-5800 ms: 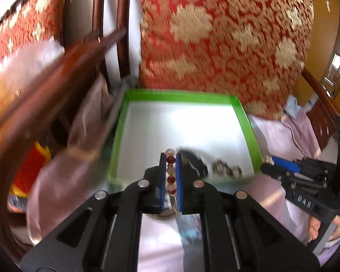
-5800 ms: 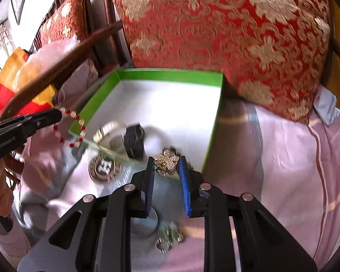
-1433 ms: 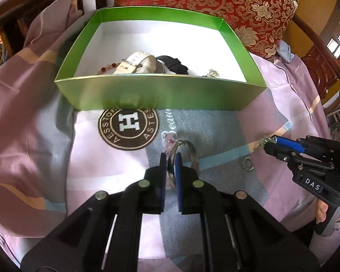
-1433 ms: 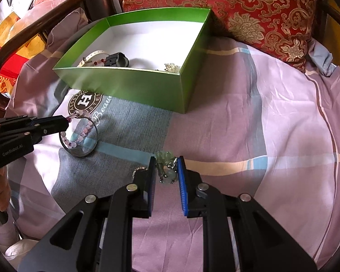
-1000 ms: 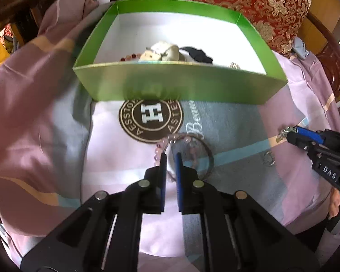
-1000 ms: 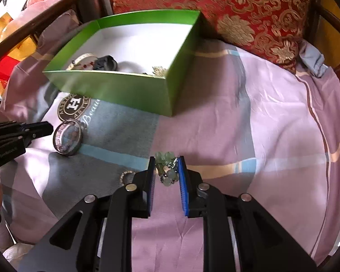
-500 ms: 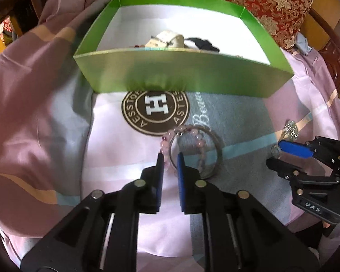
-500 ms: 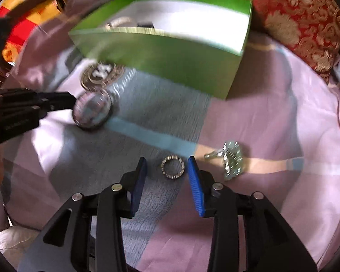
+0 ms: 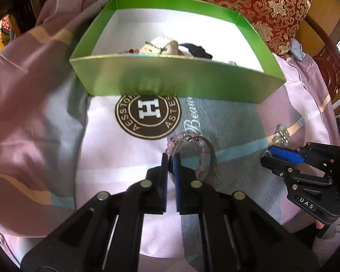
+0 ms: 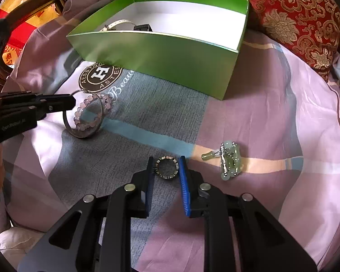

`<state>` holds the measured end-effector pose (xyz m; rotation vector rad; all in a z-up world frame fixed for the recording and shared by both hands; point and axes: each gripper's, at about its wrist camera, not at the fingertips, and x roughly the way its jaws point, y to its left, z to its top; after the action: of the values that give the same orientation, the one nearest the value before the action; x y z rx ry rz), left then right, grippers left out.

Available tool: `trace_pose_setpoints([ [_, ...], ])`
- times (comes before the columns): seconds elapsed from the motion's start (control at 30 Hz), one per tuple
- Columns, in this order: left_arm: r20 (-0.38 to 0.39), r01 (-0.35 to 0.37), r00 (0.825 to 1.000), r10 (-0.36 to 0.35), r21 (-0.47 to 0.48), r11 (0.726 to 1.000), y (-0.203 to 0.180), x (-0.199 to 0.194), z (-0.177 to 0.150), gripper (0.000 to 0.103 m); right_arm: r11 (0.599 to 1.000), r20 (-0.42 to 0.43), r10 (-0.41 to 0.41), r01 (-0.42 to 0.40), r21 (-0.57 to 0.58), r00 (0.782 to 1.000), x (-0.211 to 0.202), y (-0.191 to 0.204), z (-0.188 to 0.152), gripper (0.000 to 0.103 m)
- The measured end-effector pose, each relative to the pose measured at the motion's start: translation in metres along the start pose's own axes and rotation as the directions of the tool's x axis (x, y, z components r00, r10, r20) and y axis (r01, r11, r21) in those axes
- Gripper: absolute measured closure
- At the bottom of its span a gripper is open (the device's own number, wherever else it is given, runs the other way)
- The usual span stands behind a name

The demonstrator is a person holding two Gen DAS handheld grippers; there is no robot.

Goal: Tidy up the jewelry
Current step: 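Grasp the silver bangle with the left tool while the right tool grasps the silver rhinestone ring, then carry the bangle and ring into the green box and open both tools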

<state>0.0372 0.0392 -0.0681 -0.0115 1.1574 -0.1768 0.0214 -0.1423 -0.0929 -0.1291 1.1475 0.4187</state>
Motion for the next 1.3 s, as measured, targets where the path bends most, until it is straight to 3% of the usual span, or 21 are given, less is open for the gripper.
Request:
trace_pose_setpoints([
  [0.23,0.041,0.009,0.999,-0.009,-0.010,1.000,-0.001,-0.018,0.008,0.098,1.000,0.039,-0.002,0.001,0.025,0.999,-0.015,-0.010,0.005,0.082],
  [0.43,0.138,0.026,0.990,-0.026,0.003,1.000,-0.003,-0.051,0.026,0.098,0.999,0.117,0.014,-0.019,0.045,0.993,-0.044,-0.019,0.023,0.082],
  [0.73,0.250,0.013,0.968,-0.014,0.006,1.000,-0.003,-0.066,0.085,0.097,0.998,0.288,0.029,-0.044,0.047,0.957,-0.084,-0.024,0.084,0.082],
  [0.93,0.240,0.003,0.971,0.005,-0.033,0.999,0.012,-0.041,0.119,0.097,0.996,0.260,0.036,-0.055,0.066,0.965,-0.053,-0.030,0.112,0.082],
  [1.13,0.211,-0.022,0.977,0.029,-0.040,0.999,0.023,-0.017,0.131,0.097,0.997,0.210,0.017,-0.034,0.075,0.978,-0.021,-0.032,0.120,0.082],
  [1.3,0.220,-0.028,0.975,0.036,-0.039,0.999,0.024,-0.013,0.132,0.095,0.995,0.200,0.019,-0.037,0.088,0.980,-0.019,-0.039,0.119,0.074],
])
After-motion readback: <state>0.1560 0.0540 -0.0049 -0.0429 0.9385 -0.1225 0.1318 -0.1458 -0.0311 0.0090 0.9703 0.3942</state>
